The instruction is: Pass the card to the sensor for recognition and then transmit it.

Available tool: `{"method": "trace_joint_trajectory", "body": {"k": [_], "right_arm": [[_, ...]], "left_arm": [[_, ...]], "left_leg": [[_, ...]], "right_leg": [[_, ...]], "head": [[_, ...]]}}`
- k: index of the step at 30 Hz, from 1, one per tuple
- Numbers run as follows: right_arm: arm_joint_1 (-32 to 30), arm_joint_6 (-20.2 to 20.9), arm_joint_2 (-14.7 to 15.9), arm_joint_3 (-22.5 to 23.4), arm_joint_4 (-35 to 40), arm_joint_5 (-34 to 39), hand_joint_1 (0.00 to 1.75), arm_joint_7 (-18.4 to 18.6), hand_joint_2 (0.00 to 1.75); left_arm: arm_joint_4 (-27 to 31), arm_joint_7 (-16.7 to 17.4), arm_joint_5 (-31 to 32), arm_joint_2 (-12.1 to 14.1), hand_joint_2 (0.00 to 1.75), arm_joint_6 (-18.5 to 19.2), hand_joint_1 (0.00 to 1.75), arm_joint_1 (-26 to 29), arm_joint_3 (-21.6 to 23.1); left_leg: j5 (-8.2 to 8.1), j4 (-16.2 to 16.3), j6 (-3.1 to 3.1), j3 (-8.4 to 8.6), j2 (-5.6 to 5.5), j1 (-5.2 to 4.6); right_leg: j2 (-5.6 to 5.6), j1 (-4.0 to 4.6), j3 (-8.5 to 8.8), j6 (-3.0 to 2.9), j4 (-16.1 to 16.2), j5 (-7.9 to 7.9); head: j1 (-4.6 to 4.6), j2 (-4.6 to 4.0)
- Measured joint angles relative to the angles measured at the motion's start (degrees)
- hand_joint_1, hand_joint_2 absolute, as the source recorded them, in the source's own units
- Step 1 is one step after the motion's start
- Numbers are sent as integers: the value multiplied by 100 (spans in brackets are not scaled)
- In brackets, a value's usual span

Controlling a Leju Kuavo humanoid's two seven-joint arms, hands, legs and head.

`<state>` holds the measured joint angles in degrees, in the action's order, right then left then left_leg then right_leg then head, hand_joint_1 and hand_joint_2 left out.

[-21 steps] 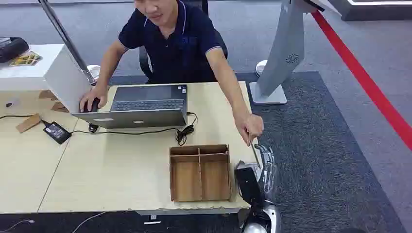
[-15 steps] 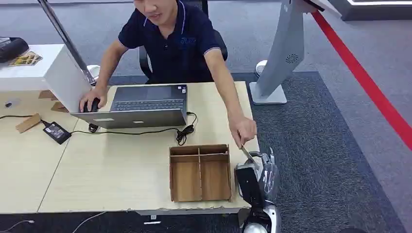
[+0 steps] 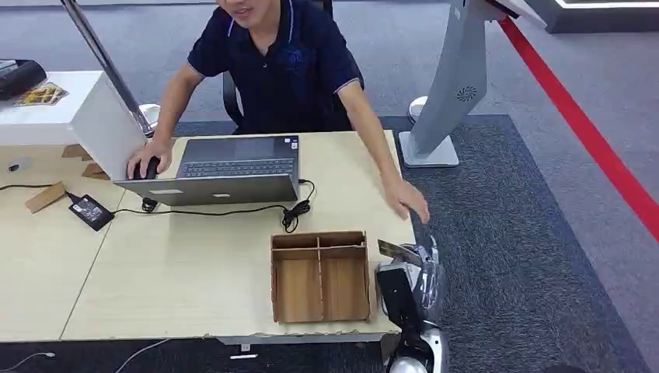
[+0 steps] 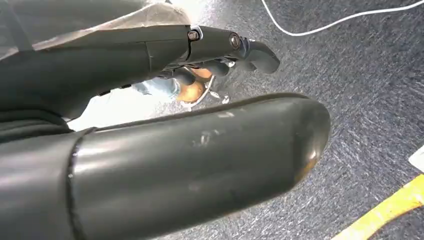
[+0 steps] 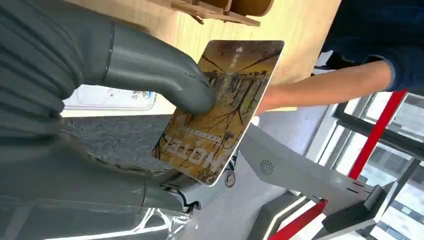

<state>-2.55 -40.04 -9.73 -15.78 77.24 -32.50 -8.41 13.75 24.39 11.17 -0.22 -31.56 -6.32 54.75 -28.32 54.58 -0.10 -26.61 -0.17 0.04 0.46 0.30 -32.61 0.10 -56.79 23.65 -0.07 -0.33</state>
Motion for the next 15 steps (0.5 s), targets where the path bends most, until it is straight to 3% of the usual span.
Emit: {"method": "trace_joint_trajectory", "body": {"k": [8, 15], "right_arm": [[-4, 0, 28, 103, -122, -151, 175, 149, 175], [1, 0, 94, 514, -702, -273, 175, 63, 175]], "left_arm": [[0, 11, -2, 0, 0, 0, 0, 0, 0], [0, 22, -37, 0, 0, 0, 0, -3, 0]], "left_leg": [[0, 0, 0, 0, 0, 0], [-1, 0, 0, 0, 0, -1]], "right_leg": [[0, 0, -1, 0, 0, 0], [0, 0, -2, 0, 0, 0]], "head": [[0, 0], [0, 0]]}}
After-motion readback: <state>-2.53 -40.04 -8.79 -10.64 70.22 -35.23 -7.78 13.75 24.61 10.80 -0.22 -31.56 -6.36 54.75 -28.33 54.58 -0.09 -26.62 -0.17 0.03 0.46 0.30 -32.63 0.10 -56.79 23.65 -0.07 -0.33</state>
